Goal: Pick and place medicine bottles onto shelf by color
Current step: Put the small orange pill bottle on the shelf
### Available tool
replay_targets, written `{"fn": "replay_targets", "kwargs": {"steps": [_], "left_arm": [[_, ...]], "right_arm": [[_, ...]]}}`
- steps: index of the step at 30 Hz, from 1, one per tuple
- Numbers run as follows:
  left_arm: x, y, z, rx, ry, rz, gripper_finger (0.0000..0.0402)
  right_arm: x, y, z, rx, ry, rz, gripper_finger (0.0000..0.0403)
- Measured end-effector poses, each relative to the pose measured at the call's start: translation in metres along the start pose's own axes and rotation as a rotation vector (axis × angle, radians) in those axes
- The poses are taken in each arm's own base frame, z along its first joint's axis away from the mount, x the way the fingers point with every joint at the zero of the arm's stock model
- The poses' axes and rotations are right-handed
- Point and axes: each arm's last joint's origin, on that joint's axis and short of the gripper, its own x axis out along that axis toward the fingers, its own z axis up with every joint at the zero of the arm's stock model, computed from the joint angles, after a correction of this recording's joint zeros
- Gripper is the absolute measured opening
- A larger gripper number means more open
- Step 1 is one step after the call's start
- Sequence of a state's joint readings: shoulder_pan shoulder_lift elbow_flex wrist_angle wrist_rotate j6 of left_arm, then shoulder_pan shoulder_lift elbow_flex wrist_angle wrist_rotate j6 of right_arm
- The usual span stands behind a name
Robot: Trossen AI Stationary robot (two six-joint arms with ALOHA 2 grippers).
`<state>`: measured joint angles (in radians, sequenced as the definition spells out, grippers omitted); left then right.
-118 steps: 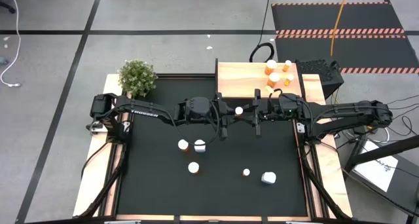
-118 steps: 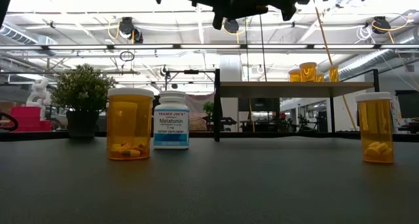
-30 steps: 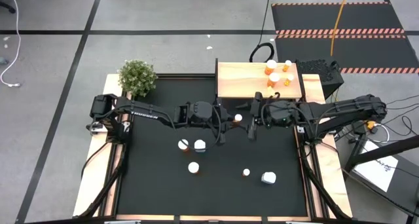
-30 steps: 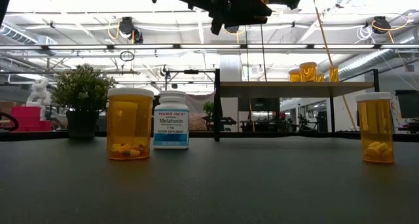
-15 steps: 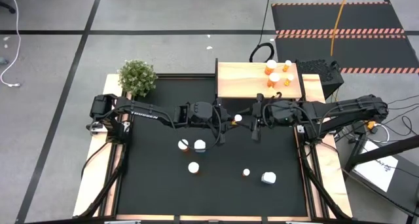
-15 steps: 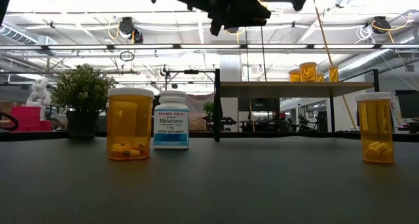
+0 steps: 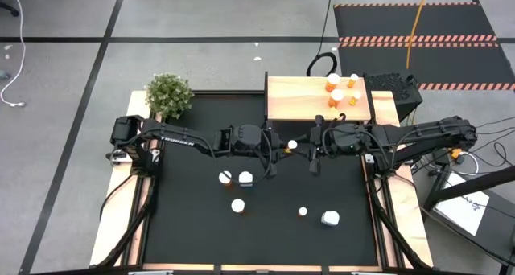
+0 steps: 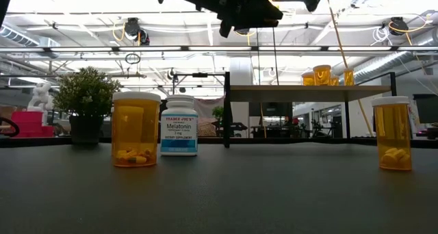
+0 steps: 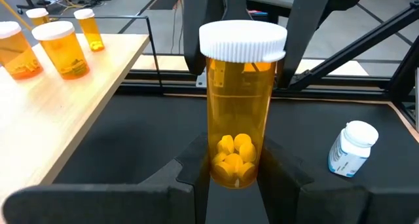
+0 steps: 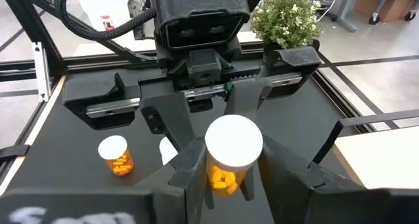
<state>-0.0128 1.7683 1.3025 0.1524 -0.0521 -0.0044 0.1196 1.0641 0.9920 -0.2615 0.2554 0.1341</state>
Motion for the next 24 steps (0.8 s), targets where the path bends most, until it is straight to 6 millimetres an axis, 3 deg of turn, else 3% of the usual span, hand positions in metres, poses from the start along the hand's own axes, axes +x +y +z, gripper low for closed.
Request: {"fn": "replay_targets", "kwargs": {"steps": [24], "left_arm": [[0.0000,-0.0002,-0.0001,0.002,0.001,-0.002,0.0102]], "right_arm": [[0.0019,0.0017,0.0000,0.003,0.003,0.043,0.0148]]}}
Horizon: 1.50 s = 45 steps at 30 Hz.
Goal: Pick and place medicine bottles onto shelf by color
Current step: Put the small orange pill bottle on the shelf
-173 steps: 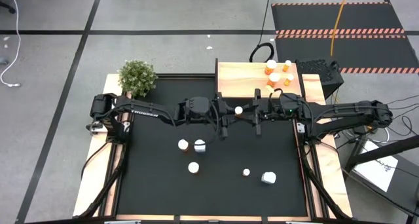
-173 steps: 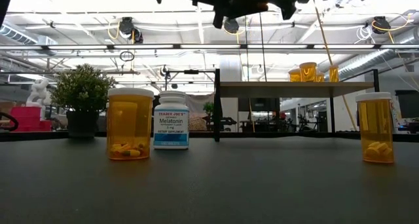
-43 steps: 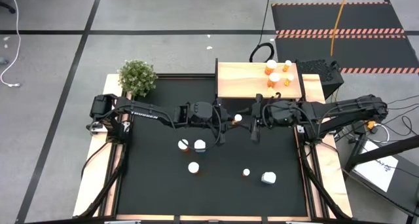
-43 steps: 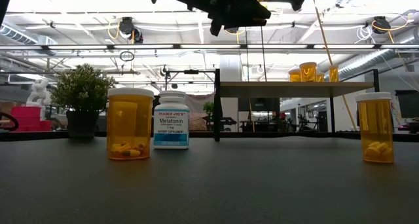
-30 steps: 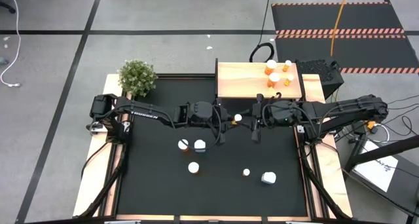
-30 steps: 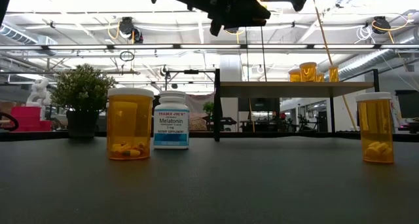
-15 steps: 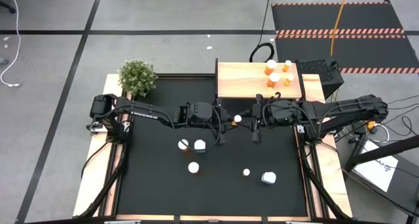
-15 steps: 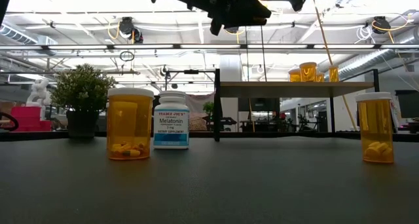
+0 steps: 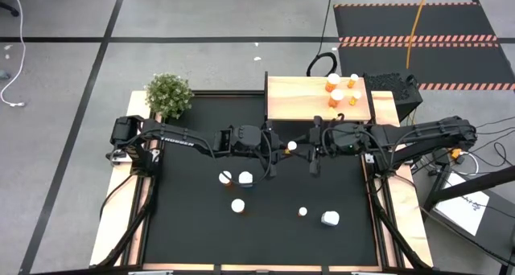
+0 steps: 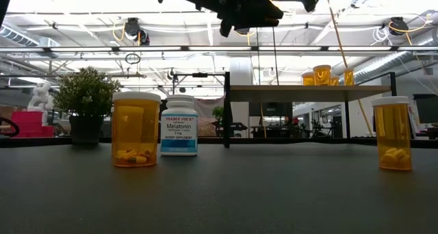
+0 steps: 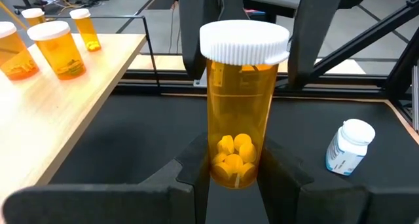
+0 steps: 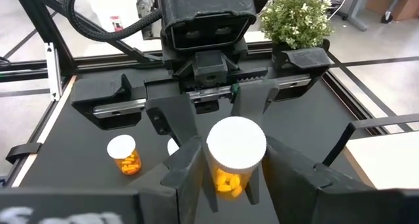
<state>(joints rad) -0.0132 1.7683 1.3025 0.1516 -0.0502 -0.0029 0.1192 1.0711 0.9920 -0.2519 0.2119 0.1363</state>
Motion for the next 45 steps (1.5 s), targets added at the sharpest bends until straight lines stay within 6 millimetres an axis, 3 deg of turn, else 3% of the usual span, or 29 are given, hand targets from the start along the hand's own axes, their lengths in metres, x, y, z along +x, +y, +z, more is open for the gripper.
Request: {"fn": "replay_targets", "kwargs": {"steps": [11,23,32,45], "left_arm": [[0.0000,0.0002,0.0001,0.001,-0.002,0.002,0.0102],[0.0000,-0.0002,-0.0001,0.004,0.000,-0.002,0.0102],[0.0000,-0.0002,0.0001,0.003,-0.001,-0.001,0.0106],[-0.0070,0.0003,-0.0018,0.031,0.066,0.007,0.0227]], "right_arm": [[0.0039,0.0014,0.0028,-0.002,-0.034,0.009,0.0179],[0.0039,0.0014,0.0027,-0.003,-0.033,0.009,0.0116],[0.0038,0.0013,0.0028,-0.003,-0.033,0.009,0.0127],[0.0037,0.0017,0.0027,-0.008,-0.032,0.015,0.0122]]}}
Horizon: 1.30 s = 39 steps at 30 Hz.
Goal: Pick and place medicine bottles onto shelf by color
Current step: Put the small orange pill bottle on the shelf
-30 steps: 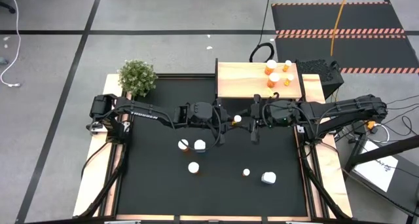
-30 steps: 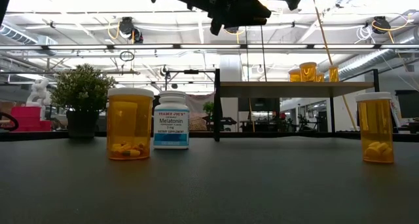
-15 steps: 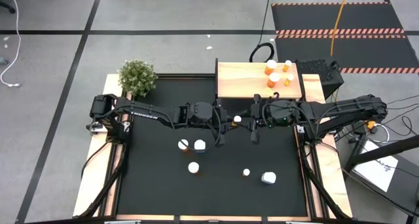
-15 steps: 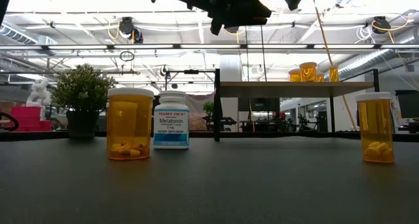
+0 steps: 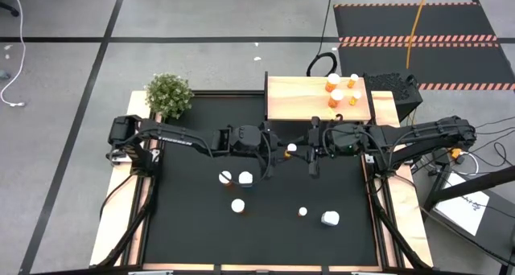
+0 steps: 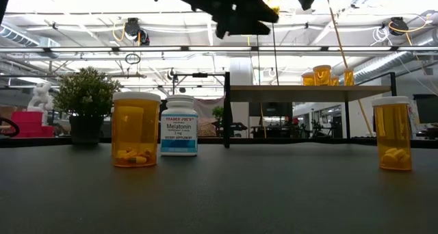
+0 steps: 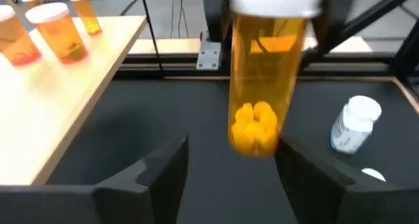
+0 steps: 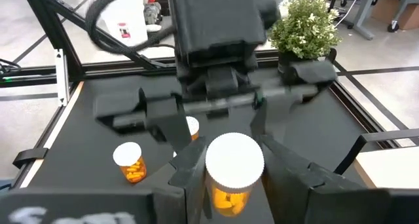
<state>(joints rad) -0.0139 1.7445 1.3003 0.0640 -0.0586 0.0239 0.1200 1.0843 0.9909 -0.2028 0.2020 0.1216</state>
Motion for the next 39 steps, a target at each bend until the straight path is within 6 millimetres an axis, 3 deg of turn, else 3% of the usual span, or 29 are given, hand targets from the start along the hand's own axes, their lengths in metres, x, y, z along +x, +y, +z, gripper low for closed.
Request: {"fn": "replay_targets", "kwargs": {"steps": [7,11,16,27,35,39], "left_arm": [[-0.034,0.006,0.011,0.024,0.089,0.003,0.0276],[-0.059,0.015,0.016,0.020,0.150,0.068,0.0278],[-0.076,0.027,0.015,-0.007,0.192,0.152,0.0266],[-0.070,0.029,-0.014,0.016,0.218,0.157,0.0235],[-0.069,0.029,-0.010,0.004,0.172,0.159,0.0234],[-0.067,0.029,-0.009,0.000,0.157,0.158,0.0234]], "right_arm": [[0.000,-0.002,0.000,-0.011,-0.002,-0.009,0.0120],[0.001,-0.009,0.003,-0.020,-0.026,-0.036,0.0122],[0.003,-0.027,0.009,-0.007,-0.072,-0.107,0.0121],[-0.018,-0.093,0.043,0.044,-0.106,-0.191,0.0122],[-0.052,-0.133,0.080,0.039,-0.118,-0.316,0.0123],[-0.059,-0.155,0.097,0.052,-0.088,-0.351,0.0123]]}}
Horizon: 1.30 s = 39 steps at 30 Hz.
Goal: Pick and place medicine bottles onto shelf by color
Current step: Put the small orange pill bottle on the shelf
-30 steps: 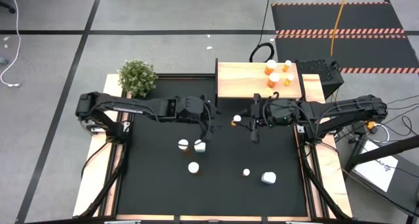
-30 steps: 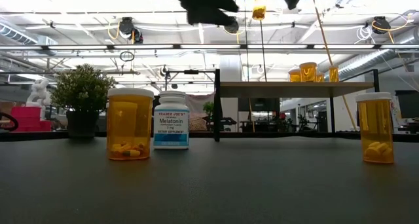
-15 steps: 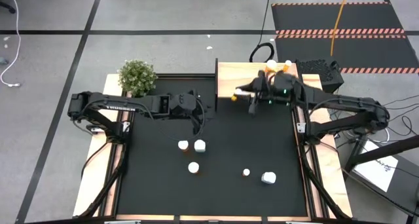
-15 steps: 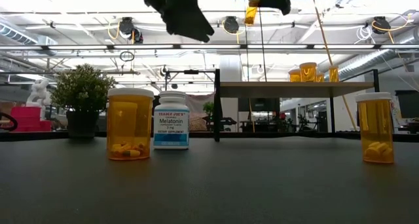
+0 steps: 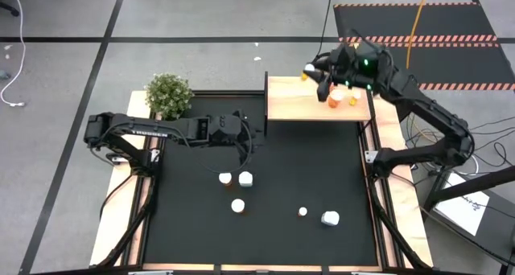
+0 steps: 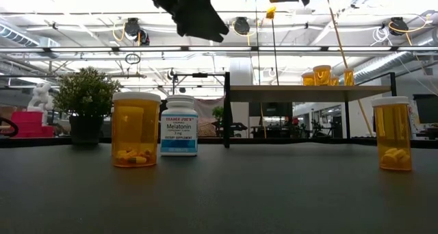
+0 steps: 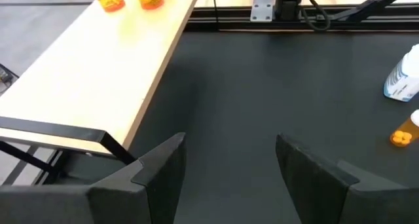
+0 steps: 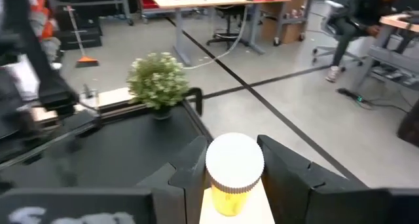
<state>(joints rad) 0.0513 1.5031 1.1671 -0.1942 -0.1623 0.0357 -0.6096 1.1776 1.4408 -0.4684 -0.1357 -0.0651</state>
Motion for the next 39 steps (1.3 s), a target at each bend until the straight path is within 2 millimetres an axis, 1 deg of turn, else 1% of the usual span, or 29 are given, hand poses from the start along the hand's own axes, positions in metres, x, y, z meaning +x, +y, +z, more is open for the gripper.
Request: {"fn": "replay_targets", "kwargs": {"steps": [4,7,12,17,23,28,39], "left_arm": [[0.000,0.000,0.001,-0.002,-0.015,0.000,0.0234],[0.000,0.000,0.001,-0.002,-0.012,0.000,0.0234],[0.000,-0.001,0.000,-0.012,-0.004,-0.007,0.0234],[0.000,-0.004,0.000,-0.007,-0.004,-0.016,0.0234],[-0.001,-0.008,0.001,0.000,-0.006,-0.028,0.0235],[-0.002,-0.012,0.001,0.006,-0.007,-0.037,0.0234],[-0.002,-0.014,0.001,0.009,-0.008,-0.043,0.0234]], "right_arm": [[0.012,-0.023,0.011,0.020,0.016,-0.012,0.0123],[0.022,-0.040,0.015,0.042,0.030,-0.025,0.0123],[0.039,-0.069,0.005,0.089,0.087,-0.079,0.0123],[0.053,-0.085,-0.011,0.128,0.175,-0.106,0.0123],[0.063,-0.089,-0.026,0.160,0.246,-0.104,0.0123],[0.072,-0.090,-0.048,0.189,0.273,-0.105,0.0123],[0.084,-0.089,-0.088,0.208,0.306,-0.109,0.0123]]}}
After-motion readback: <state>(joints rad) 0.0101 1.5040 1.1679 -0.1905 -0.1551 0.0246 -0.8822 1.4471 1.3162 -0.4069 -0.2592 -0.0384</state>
